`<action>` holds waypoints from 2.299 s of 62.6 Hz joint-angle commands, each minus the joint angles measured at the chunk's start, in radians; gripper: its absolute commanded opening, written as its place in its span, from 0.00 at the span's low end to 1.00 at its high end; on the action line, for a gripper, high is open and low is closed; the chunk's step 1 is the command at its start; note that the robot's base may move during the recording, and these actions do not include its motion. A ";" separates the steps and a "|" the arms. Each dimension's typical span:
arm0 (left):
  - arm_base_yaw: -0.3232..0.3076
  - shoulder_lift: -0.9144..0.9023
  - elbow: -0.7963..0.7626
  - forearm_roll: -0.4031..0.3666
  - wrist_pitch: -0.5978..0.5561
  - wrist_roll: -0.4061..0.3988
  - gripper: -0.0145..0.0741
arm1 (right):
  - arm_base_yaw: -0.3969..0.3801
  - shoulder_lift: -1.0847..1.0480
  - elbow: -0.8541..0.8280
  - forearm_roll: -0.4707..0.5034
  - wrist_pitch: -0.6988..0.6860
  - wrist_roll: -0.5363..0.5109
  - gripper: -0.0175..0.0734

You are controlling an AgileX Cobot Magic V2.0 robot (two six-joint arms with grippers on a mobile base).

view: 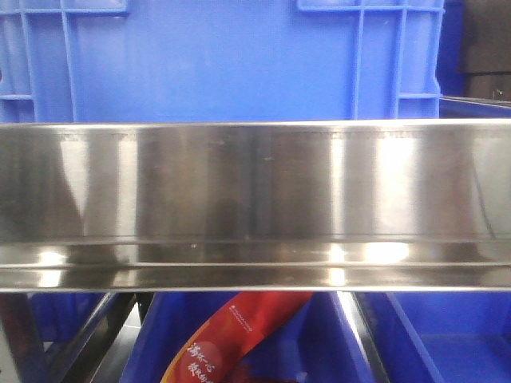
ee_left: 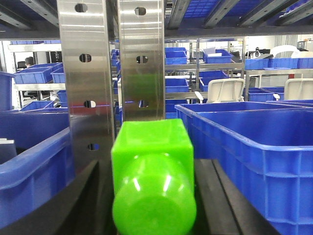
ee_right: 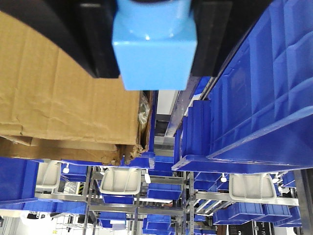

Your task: Grab block from conveyor and place in blue bin

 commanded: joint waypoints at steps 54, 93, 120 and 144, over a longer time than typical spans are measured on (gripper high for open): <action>-0.004 -0.004 0.002 -0.007 -0.019 -0.001 0.04 | 0.001 -0.006 -0.008 -0.012 -0.031 -0.004 0.01; -0.137 0.495 -0.367 -0.012 0.056 -0.001 0.04 | 0.002 0.230 -0.274 0.023 0.061 -0.003 0.01; -0.445 0.993 -0.788 -0.019 0.058 -0.004 0.04 | 0.314 0.547 -0.497 0.065 -0.031 -0.003 0.01; -0.497 1.153 -0.866 -0.092 0.117 -0.004 0.04 | 0.510 0.849 -0.605 0.065 -0.128 -0.003 0.01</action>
